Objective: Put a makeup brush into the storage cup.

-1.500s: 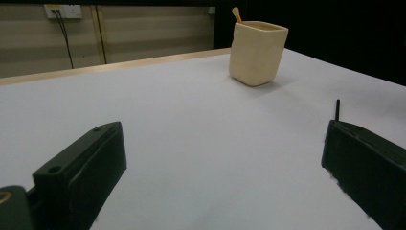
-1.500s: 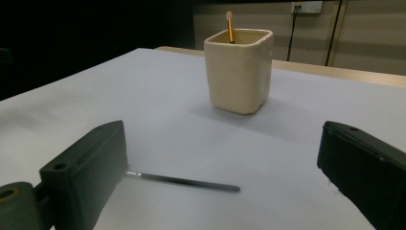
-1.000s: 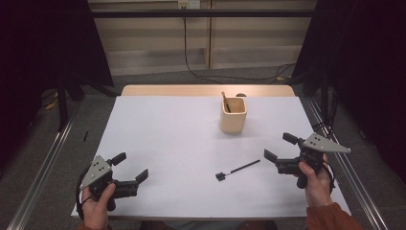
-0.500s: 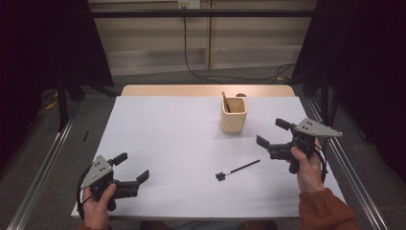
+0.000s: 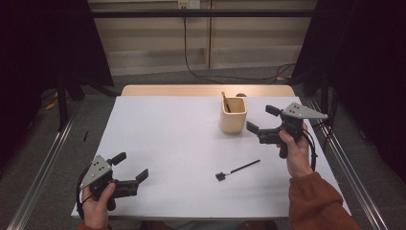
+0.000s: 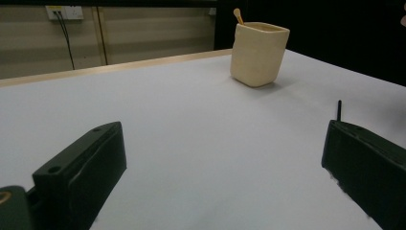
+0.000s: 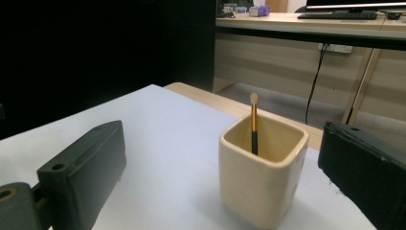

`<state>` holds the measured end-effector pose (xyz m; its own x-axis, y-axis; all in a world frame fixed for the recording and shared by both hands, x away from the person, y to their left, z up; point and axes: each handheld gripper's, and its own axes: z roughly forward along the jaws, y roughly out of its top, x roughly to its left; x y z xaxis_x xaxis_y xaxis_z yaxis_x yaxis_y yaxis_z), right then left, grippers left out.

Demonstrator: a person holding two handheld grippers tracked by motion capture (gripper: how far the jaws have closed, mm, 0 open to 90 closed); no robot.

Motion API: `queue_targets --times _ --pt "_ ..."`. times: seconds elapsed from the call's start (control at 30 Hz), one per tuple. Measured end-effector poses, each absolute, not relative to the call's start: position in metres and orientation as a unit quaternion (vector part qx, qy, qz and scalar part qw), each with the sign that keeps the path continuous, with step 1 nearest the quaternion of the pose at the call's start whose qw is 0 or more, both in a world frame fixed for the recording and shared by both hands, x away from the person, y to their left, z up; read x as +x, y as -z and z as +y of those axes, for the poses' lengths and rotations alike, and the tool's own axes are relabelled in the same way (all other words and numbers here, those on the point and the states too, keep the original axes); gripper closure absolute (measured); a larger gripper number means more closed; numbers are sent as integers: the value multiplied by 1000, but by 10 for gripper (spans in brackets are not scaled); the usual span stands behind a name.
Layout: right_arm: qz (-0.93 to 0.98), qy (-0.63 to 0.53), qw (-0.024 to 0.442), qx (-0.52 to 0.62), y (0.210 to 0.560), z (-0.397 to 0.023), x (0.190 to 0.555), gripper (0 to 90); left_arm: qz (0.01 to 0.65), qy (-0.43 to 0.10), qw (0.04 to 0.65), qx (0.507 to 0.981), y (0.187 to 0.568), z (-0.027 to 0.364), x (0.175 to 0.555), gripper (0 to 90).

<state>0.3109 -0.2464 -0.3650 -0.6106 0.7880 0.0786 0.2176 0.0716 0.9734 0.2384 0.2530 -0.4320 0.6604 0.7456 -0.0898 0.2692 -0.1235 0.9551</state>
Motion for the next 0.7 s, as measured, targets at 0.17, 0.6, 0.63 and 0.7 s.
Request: queue_targets --times 0.17,0.6,0.63,0.7 --pt "693 -572 246 363 361 -239 324 19 352 -212 560 719 432 253 239 15" --pt "695 -575 236 361 354 -225 346 13 350 -209 560 721 433 253 239 15" --pt "697 -574 236 360 353 -224 347 14 350 -209 559 722 432 253 239 14" --pt "696 -573 240 361 354 -224 349 14 349 -209 560 722 432 253 239 15"
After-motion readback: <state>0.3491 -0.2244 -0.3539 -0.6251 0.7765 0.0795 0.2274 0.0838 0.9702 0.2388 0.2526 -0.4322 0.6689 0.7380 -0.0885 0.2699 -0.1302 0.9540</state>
